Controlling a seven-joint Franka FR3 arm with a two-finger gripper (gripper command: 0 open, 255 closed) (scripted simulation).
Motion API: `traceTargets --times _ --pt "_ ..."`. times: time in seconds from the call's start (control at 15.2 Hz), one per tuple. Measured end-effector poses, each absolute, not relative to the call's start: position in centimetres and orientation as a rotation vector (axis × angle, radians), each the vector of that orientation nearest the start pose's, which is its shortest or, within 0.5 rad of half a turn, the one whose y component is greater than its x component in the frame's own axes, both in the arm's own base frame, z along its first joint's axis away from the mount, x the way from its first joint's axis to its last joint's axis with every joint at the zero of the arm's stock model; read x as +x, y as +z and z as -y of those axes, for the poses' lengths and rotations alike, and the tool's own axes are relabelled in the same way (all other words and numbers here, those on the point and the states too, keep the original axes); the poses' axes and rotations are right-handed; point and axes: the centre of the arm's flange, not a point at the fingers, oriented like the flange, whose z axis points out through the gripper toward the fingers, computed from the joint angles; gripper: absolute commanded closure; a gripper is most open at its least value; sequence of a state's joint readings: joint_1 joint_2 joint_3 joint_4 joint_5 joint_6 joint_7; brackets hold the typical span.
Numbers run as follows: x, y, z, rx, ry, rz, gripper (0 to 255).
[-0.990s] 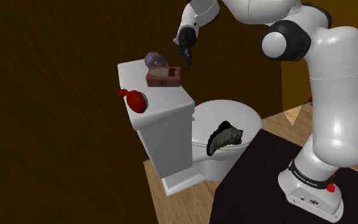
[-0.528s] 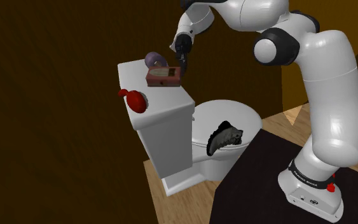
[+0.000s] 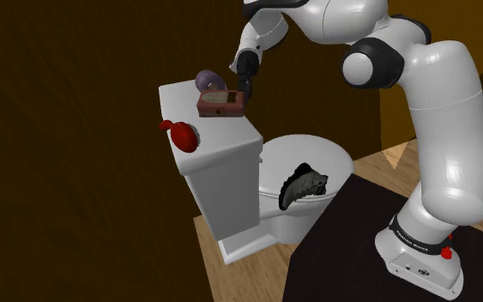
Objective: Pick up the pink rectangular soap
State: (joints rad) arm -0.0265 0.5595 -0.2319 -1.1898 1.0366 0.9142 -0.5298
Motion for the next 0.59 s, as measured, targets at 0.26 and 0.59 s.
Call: traceTargets --times 0.26,0.59 --pt "63.6 49.2 0.2 -1.907 0.407 0.532 255" --pt "63.6 50.8 0.2 -1.908 0.409 0.531 255"
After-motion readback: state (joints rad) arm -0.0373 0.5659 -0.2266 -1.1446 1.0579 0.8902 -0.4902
